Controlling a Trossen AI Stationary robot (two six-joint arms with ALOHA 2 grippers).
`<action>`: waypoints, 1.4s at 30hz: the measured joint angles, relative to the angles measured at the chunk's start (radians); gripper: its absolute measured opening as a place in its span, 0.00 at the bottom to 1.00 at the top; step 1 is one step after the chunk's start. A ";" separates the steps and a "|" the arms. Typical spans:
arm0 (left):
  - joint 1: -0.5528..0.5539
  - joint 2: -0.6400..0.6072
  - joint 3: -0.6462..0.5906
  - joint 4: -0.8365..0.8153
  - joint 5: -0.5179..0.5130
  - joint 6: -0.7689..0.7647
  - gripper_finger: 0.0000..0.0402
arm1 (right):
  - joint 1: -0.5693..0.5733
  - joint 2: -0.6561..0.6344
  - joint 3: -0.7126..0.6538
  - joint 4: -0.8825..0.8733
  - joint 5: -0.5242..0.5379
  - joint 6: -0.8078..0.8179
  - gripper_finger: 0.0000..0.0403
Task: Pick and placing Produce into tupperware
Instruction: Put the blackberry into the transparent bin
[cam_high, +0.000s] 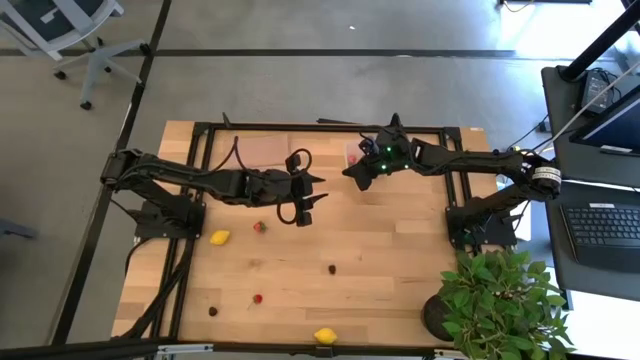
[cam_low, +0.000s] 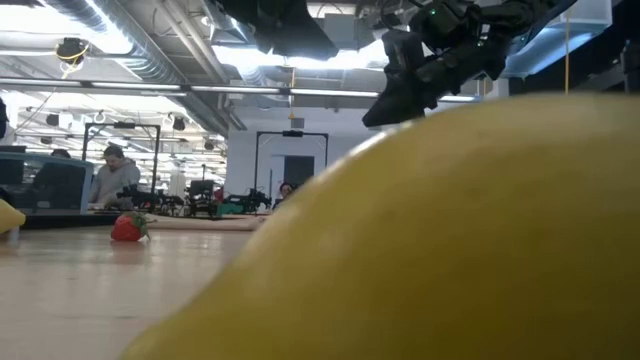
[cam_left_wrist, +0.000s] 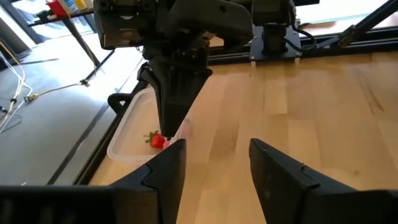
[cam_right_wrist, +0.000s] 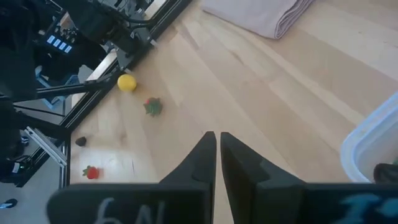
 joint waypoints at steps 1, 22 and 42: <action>0.000 0.000 0.000 0.000 0.000 0.000 0.42 | 0.000 0.000 0.000 0.000 0.000 0.000 0.07; -0.013 0.002 -0.002 -0.480 0.259 -0.223 0.72 | 0.002 -0.002 0.000 0.178 -0.248 -0.036 0.31; -0.092 0.002 -0.002 -0.685 0.380 -0.393 0.71 | 0.506 0.069 0.377 -0.526 0.348 -0.496 0.63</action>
